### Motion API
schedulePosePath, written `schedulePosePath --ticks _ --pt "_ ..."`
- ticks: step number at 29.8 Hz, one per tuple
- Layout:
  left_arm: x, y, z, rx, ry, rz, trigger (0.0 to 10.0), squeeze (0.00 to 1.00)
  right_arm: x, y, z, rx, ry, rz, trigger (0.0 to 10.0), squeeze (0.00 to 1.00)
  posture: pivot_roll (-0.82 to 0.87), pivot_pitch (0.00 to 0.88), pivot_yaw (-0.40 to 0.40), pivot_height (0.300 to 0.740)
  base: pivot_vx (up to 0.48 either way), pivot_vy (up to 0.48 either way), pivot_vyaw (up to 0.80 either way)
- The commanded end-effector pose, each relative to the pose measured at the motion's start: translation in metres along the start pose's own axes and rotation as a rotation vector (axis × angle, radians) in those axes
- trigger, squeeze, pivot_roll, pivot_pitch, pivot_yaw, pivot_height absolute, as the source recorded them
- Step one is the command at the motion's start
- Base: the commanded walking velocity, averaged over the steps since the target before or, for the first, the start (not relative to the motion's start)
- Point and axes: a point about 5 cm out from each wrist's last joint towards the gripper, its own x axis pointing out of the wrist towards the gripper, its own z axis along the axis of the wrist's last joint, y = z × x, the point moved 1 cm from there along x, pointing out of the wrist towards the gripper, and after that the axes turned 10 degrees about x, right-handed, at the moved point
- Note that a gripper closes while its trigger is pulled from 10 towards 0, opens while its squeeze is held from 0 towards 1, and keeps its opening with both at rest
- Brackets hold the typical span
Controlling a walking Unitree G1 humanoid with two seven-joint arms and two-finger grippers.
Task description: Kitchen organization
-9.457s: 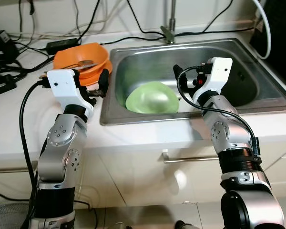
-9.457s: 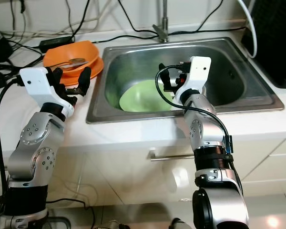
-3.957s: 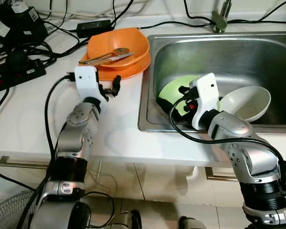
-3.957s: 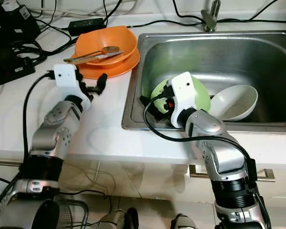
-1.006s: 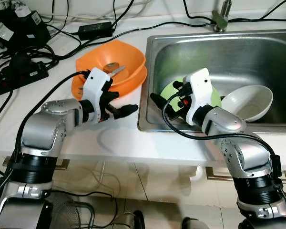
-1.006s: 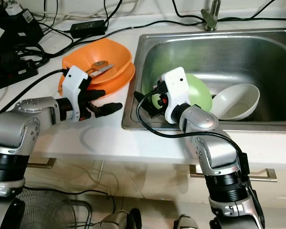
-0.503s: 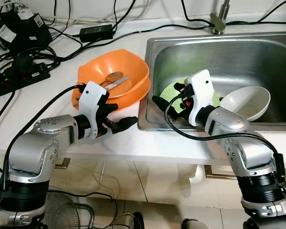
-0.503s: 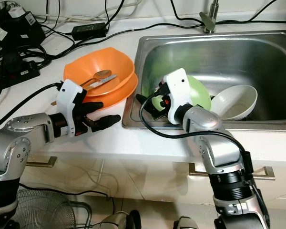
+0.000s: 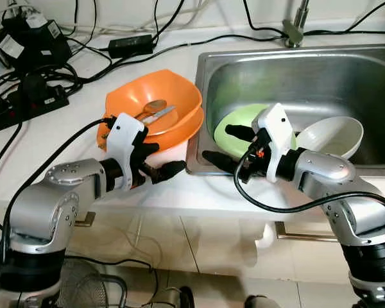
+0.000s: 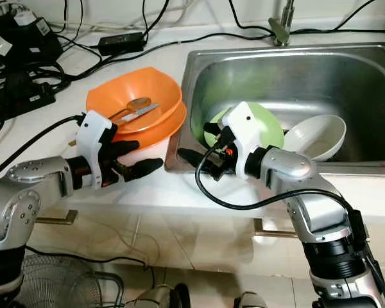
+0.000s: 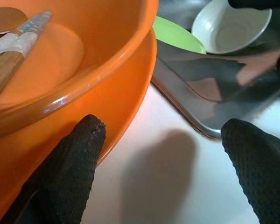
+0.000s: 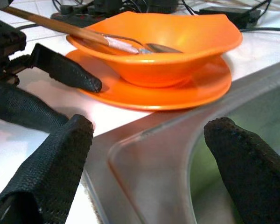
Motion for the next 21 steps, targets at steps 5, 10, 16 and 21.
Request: schedulePosePath --ticks 5,10,16,21 --pt "-0.001 -0.014 -0.028 -0.101 0.113 -0.048 10.0 0.0 0.0 0.007 0.002 -0.012 -0.001 0.042 10.0 0.0 -0.02 0.112 0.144 0.74 0.0 0.0 0.0" --pt "-0.005 -0.014 -0.029 -0.073 0.117 -0.026 10.0 0.0 0.0 0.006 0.001 -0.016 0.0 0.041 10.0 0.0 -0.02 0.11 0.139 0.74 0.0 0.0 0.0" --pt "0.001 -0.006 -0.018 0.045 0.071 0.052 10.0 0.0 0.004 0.006 0.002 -0.031 -0.002 0.042 10.0 0.0 -0.02 0.104 0.139 0.74 0.0 0.0 0.0" --pt "-0.004 0.004 -0.005 0.093 0.008 0.114 10.0 0.0 0.004 0.004 0.002 -0.035 -0.006 0.033 10.0 0.0 -0.02 0.1 0.139 0.74 0.0 0.0 0.0"
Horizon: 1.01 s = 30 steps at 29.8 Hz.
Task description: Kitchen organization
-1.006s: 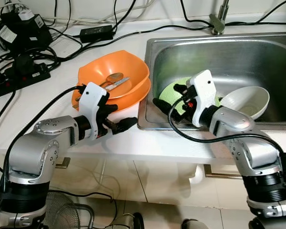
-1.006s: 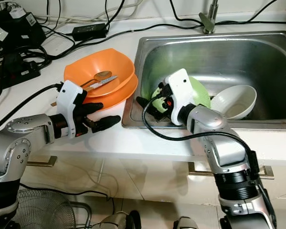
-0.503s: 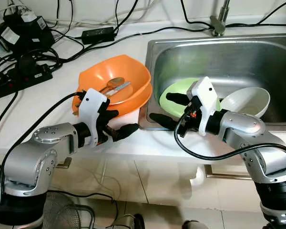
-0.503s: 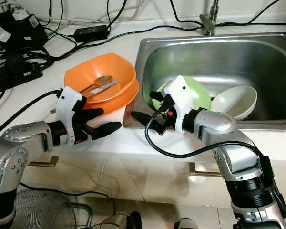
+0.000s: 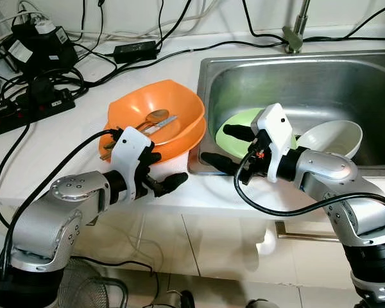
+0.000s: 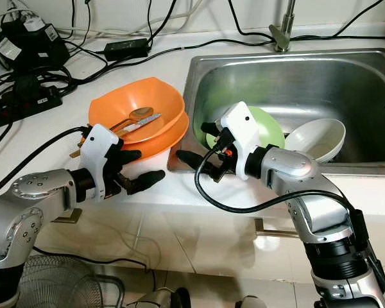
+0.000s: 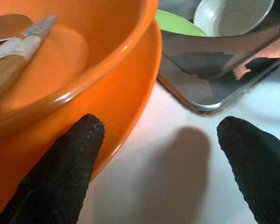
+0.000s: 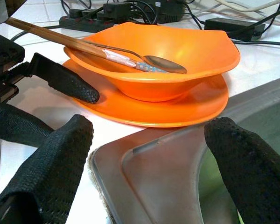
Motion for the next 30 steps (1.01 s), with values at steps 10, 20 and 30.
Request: schedulePosePath --ticks 10,20,30 --pt "-0.012 0.022 0.032 0.105 -0.052 0.08 10.0 0.0 0.007 0.003 0.002 -0.015 -0.015 0.026 10.0 0.0 -0.02 0.095 0.133 0.74 0.0 0.0 0.0" --pt "-0.022 0.001 0.052 0.135 -0.104 -0.103 10.0 0.0 0.01 0.001 0.003 -0.019 -0.021 0.031 10.0 0.0 -0.01 0.086 0.123 0.74 0.0 0.0 0.0" --pt "-0.043 0.011 0.111 0.118 -0.424 -0.073 10.0 0.0 0.013 0.0 0.005 -0.023 -0.028 0.039 10.0 0.0 -0.01 0.076 0.115 0.74 0.0 0.0 0.0"
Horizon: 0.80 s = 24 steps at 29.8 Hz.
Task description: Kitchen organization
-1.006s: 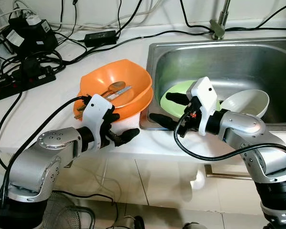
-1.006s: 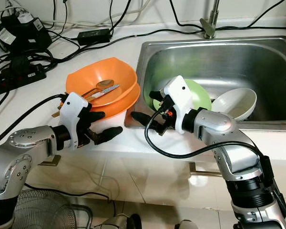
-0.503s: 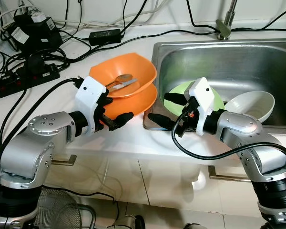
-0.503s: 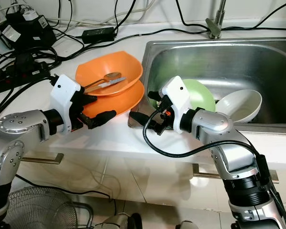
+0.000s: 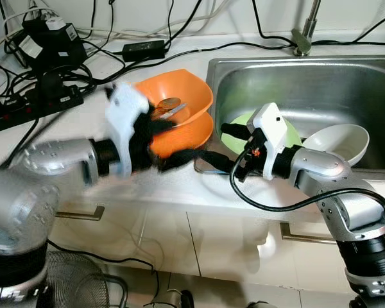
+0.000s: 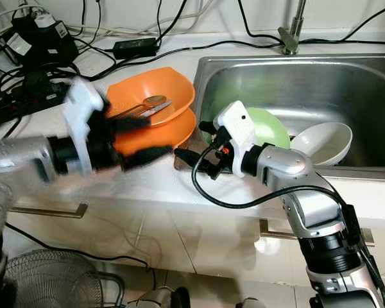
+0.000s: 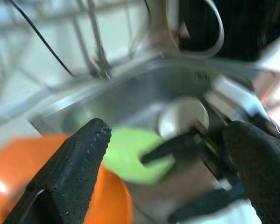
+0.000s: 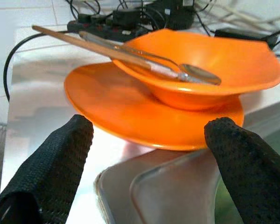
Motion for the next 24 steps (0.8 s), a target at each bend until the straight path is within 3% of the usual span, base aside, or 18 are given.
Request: schedulePosePath --ticks 1,2,4,9,11,12,13,14,16,18,23,24 --pt "-0.003 0.007 -0.006 -0.029 0.006 0.044 10.0 0.0 0.003 0.002 0.001 -0.011 -0.002 0.021 10.0 0.0 -0.01 0.076 0.115 0.74 0.0 0.0 0.0" --pt "-0.005 0.018 -0.011 -0.011 0.007 0.131 10.0 0.0 0.004 0.002 0.002 -0.009 -0.008 0.021 10.0 0.0 0.0 0.073 0.114 0.74 0.0 0.0 0.0" --pt "-0.006 0.022 -0.013 0.0 0.011 0.174 10.0 0.0 0.005 0.002 0.003 -0.008 -0.011 0.021 10.0 0.0 0.0 0.073 0.114 0.74 0.0 0.0 0.0" --pt "-0.024 0.058 -0.028 0.04 -0.005 0.571 10.0 0.0 0.007 0.004 0.003 0.004 -0.021 0.03 10.0 0.0 0.0 0.069 0.117 0.74 0.0 0.0 0.0" --pt "-0.028 0.061 -0.029 0.046 -0.007 0.634 10.0 0.0 0.007 0.004 0.002 0.005 -0.021 0.031 10.0 0.0 0.0 0.07 0.118 0.74 0.0 0.0 0.0" --pt "-0.04 0.068 -0.033 0.096 0.026 0.782 10.0 0.0 0.007 0.005 0.001 0.01 -0.021 0.033 10.0 0.0 0.0 0.069 0.12 0.74 0.0 0.0 0.0" --pt "-0.044 0.069 -0.037 0.108 0.037 0.838 10.0 0.0 0.007 0.006 0.001 0.012 -0.022 0.033 10.0 0.0 0.01 0.069 0.12 0.74 0.0 0.0 0.0" --pt "-0.044 0.069 -0.037 0.108 0.037 0.838 10.0 0.0 0.007 0.006 0.001 0.012 -0.022 0.033 10.0 0.0 0.01 0.069 0.12 0.74 0.0 0.0 0.0" --pt "-0.054 0.069 -0.057 -0.01 0.027 0.956 10.0 0.0 0.009 0.008 -0.002 0.02 -0.02 0.039 10.0 0.0 0.01 0.066 0.119 0.74 0.0 0.0 0.0" --pt "-0.054 0.067 -0.063 -0.029 0.022 0.98 10.0 0.0 0.01 0.009 -0.003 0.022 -0.019 0.041 10.0 0.0 0.01 0.066 0.118 0.74 0.0 0.0 0.0" --pt "-0.044 0.053 -0.078 -0.227 -0.021 1.029 10.0 0.0 0.013 0.012 -0.004 0.017 -0.015 0.052 10.0 0.0 0.01 0.064 0.121 0.74 0.0 0.0 0.0" --pt "-0.044 0.053 -0.078 -0.227 -0.021 1.029 10.0 0.0 0.013 0.012 -0.004 0.017 -0.015 0.052 10.0 0.0 0.01 0.064 0.121 0.74 0.0 0.0 0.0"
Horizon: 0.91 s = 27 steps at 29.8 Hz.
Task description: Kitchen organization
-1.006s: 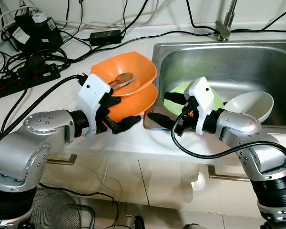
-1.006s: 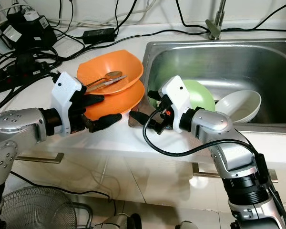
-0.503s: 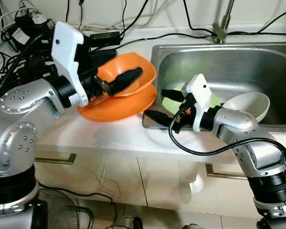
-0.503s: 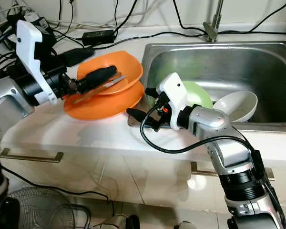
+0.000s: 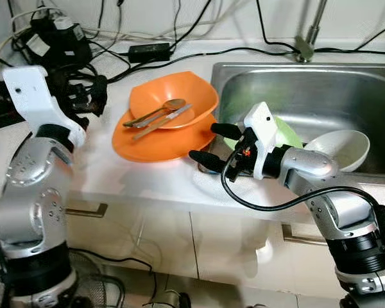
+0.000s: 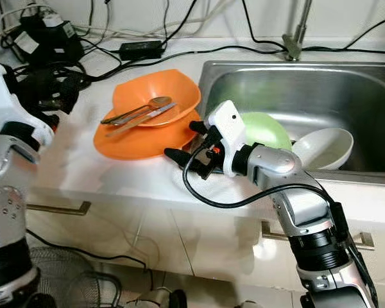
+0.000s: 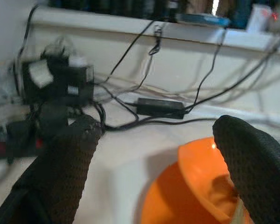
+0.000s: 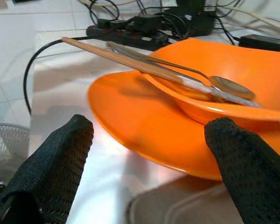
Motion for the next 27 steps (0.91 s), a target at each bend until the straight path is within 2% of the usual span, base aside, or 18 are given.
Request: schedulePosePath --ticks 1,4,7,9,11,14,15,16,20,27 --pt "-0.004 -0.006 -0.004 -0.086 0.022 -0.015 10.0 0.0 0.002 0.003 0.0 -0.017 -0.004 0.016 10.0 0.0 0.01 0.062 0.122 0.74 0.0 0.0 0.0" --pt "-0.008 -0.014 -0.005 -0.176 -0.005 -0.07 10.0 0.0 0.003 0.003 -0.001 -0.017 -0.002 0.013 10.0 0.0 0.01 0.063 0.122 0.74 0.0 0.0 0.0" --pt "-0.018 -0.026 0.002 -0.12 -0.096 -0.159 10.0 0.0 0.004 0.004 -0.002 -0.016 -0.002 0.013 10.0 0.0 0.01 0.061 0.123 0.74 0.0 0.0 0.0" --pt "-0.021 -0.03 0.0 -0.098 -0.097 -0.185 10.0 0.0 0.005 0.004 -0.002 -0.015 -0.002 0.013 10.0 0.0 0.01 0.06 0.124 0.74 0.0 0.0 0.0" --pt "-0.028 -0.036 -0.009 -0.034 -0.09 -0.202 10.0 0.0 0.006 0.004 -0.002 -0.014 -0.007 0.013 10.0 0.0 0.02 0.059 0.125 0.74 0.0 0.0 0.0" --pt "-0.035 -0.037 -0.016 0.151 -0.121 -0.218 10.0 0.0 0.008 0.003 -0.001 -0.013 -0.012 0.01 10.0 0.0 0.02 0.056 0.126 0.74 0.0 0.0 0.0" --pt "-0.035 -0.037 -0.016 0.151 -0.121 -0.218 10.0 0.0 0.008 0.003 -0.001 -0.013 -0.012 0.01 10.0 0.0 0.02 0.056 0.126 0.74 0.0 0.0 0.0" --pt "-0.038 -0.034 -0.022 0.26 -0.136 -0.208 10.0 0.0 0.008 0.003 -0.001 -0.013 -0.014 0.01 10.0 0.0 0.02 0.056 0.126 0.74 0.0 0.0 0.0" --pt "-0.044 -0.024 -0.041 0.316 -0.113 -0.146 10.0 0.0 0.009 0.004 -0.002 -0.014 -0.014 0.011 10.0 0.0 0.01 0.055 0.124 0.74 0.0 0.0 0.0" --pt "-0.048 -0.028 -0.054 0.409 -0.147 -0.166 10.0 0.0 0.009 0.002 -0.001 -0.015 -0.018 0.008 10.0 0.0 0.0 0.052 0.108 0.74 0.0 0.0 0.0"
